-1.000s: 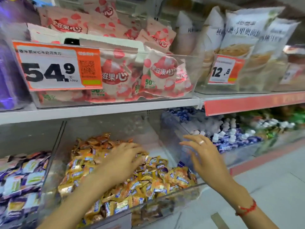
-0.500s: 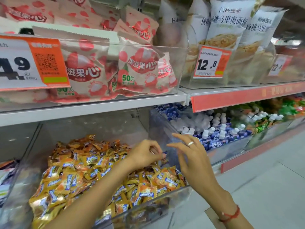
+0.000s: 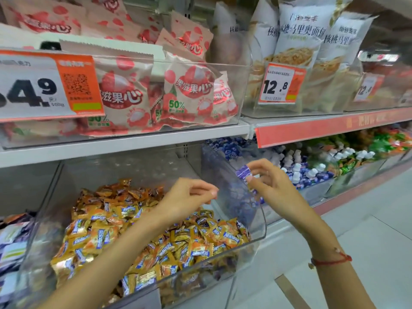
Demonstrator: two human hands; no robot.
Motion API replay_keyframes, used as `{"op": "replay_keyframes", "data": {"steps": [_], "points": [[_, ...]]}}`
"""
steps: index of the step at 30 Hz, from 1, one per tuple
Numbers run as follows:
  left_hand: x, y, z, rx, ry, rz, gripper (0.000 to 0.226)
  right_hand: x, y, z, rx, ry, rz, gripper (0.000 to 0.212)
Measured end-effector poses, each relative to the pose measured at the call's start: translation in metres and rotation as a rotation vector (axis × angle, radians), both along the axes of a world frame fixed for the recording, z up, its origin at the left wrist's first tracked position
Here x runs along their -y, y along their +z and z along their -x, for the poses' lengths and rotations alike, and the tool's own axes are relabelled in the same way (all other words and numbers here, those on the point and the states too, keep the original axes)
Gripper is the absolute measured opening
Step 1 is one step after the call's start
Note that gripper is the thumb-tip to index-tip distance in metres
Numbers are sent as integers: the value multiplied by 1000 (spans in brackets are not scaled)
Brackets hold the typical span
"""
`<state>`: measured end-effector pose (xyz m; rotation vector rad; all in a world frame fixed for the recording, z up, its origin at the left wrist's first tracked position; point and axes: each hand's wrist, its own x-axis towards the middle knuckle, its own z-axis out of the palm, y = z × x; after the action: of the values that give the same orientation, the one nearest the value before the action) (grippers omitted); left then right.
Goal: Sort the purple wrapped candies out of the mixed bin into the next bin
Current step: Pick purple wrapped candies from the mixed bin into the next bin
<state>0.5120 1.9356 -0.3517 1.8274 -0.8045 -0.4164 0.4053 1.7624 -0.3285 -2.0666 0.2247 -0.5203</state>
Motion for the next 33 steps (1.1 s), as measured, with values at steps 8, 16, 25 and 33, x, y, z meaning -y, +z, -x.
{"op": "replay_keyframes", "data": {"steps": [8, 16, 25, 33], "points": [[52, -21, 5, 508, -353, -535, 22, -7, -2, 0, 131, 22, -261, 23], [12, -12, -12, 68, -31, -33, 24, -20, -14, -6, 105, -83, -29, 13], [-7, 10, -4, -154, -111, 113, 28, -36, -13, -12, 178, -97, 80, 18], [6, -44, -24, 227, -394, -411, 36, -28, 9, 1, 227, -94, -438, 22]]}}
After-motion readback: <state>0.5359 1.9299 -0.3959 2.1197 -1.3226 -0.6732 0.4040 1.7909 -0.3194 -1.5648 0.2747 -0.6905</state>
